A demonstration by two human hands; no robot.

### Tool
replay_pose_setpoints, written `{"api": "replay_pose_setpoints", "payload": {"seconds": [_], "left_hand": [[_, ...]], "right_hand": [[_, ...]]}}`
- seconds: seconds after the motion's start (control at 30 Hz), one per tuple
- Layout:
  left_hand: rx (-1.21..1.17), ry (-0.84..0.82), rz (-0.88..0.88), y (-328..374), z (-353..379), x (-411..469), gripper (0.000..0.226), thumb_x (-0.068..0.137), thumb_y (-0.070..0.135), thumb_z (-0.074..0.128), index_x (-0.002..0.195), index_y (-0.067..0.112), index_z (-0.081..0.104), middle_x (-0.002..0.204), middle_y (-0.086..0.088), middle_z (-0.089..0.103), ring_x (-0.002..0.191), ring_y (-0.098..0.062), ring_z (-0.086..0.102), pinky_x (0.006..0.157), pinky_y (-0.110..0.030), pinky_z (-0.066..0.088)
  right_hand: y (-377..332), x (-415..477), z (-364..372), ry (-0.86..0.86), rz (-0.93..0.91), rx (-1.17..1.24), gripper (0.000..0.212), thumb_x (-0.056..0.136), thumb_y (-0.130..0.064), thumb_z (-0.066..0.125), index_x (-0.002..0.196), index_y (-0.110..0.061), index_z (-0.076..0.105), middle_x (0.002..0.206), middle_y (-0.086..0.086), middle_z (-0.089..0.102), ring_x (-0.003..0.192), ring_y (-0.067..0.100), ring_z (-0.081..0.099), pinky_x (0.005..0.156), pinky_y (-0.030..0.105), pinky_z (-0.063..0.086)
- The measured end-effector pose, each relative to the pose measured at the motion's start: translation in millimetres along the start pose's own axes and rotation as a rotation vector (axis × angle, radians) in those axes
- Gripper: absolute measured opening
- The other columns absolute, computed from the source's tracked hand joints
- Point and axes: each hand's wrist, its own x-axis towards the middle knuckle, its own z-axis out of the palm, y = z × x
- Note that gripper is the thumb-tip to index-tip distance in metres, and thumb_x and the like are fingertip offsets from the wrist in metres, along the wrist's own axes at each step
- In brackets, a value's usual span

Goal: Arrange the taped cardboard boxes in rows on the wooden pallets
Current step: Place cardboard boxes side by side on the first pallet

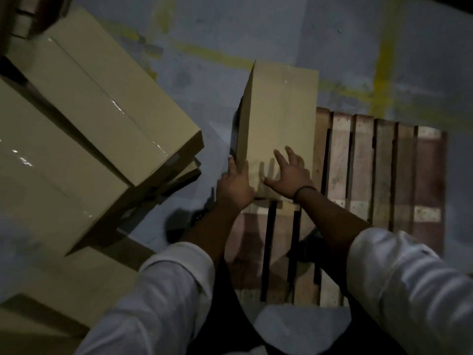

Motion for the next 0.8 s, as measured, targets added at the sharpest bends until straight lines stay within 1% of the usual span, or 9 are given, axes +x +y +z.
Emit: {"api": "replay_pose_setpoints", "payload": {"seconds": [0.1,0.23,0.3,0.37,0.43,0.5,0.57,0.7,0.8], "left_hand": [[-0.067,0.032,0.012,-15,-36,-39,0.088,0.096,0.038,0.065,0.164,0.022,0.012,0.17,-0.02,0.003,0.139,-0.048,0.038,0.109,-0.052,0.042],[-0.097,0.089,0.044,-39,-67,-94,0.086,0.095,0.042,0.065,0.163,0.02,0.017,0.169,-0.02,0.011,0.14,-0.048,0.039,0.108,-0.052,0.044],[-0.091,0.126,0.059,-49,-86,-122,0.086,0.094,0.043,0.066,0.162,0.019,0.02,0.168,-0.02,0.014,0.141,-0.046,0.038,0.109,-0.052,0.044],[-0.082,0.182,0.086,-61,-101,-145,0.085,0.092,0.046,0.066,0.161,0.02,0.024,0.165,-0.021,0.022,0.141,-0.044,0.039,0.108,-0.051,0.045],[-0.084,0.243,0.1,-76,-111,-167,0.084,0.087,0.052,0.064,0.158,0.021,0.029,0.16,-0.019,0.032,0.137,-0.042,0.044,0.103,-0.05,0.049],[-0.103,0.283,0.09,-90,-112,-189,0.086,0.088,0.052,0.065,0.159,0.02,0.028,0.161,-0.016,0.03,0.136,-0.042,0.045,0.103,-0.051,0.049],[-0.123,0.312,0.041,-100,-108,-214,0.087,0.091,0.049,0.067,0.161,0.02,0.025,0.165,-0.014,0.024,0.137,-0.042,0.044,0.108,-0.05,0.045],[-0.192,0.351,-0.057,-112,-83,-266,0.087,0.092,0.048,0.067,0.162,0.021,0.022,0.167,-0.013,0.019,0.141,-0.041,0.04,0.111,-0.049,0.042],[-0.22,0.401,-0.093,-114,-59,-310,0.085,0.093,0.047,0.067,0.161,0.022,0.023,0.168,-0.012,0.019,0.141,-0.041,0.041,0.111,-0.052,0.041]], "right_hand": [[-38,-44,-23,0.036,-0.052,0.009,0.096,0.088,-0.062,0.065,0.162,-0.032,0.013,0.171,0.001,-0.002,0.154,0.036,0.007,0.118,0.061,0.025],[-81,-102,-43,0.079,-0.085,0.019,0.092,0.09,-0.061,0.061,0.163,-0.03,0.013,0.171,0.003,-0.003,0.153,0.036,0.007,0.118,0.057,0.022],[-100,-133,-49,0.127,-0.104,0.049,0.091,0.091,-0.061,0.06,0.163,-0.029,0.014,0.171,0.004,-0.002,0.153,0.035,0.008,0.118,0.057,0.022],[-116,-156,-50,0.166,-0.131,0.068,0.09,0.092,-0.061,0.06,0.163,-0.028,0.015,0.171,0.005,0.0,0.153,0.035,0.009,0.118,0.056,0.023],[-132,-176,-48,0.187,-0.175,0.069,0.089,0.092,-0.061,0.059,0.162,-0.028,0.016,0.17,0.006,0.001,0.152,0.034,0.011,0.118,0.055,0.024],[-142,-193,-45,0.209,-0.216,0.055,0.088,0.092,-0.061,0.059,0.162,-0.028,0.017,0.17,0.007,0.003,0.152,0.034,0.013,0.118,0.055,0.026],[-150,-210,-40,0.234,-0.259,0.029,0.086,0.093,-0.061,0.059,0.162,-0.027,0.018,0.17,0.008,0.004,0.151,0.033,0.015,0.117,0.054,0.027],[-160,-247,-22,0.259,-0.342,0.023,0.084,0.094,-0.061,0.057,0.161,-0.028,0.019,0.17,0.007,0.005,0.152,0.031,0.015,0.118,0.052,0.027],[-157,-280,-3,0.278,-0.392,0.024,0.085,0.093,-0.062,0.058,0.161,-0.028,0.02,0.17,0.006,0.007,0.152,0.031,0.016,0.118,0.053,0.028]]}}
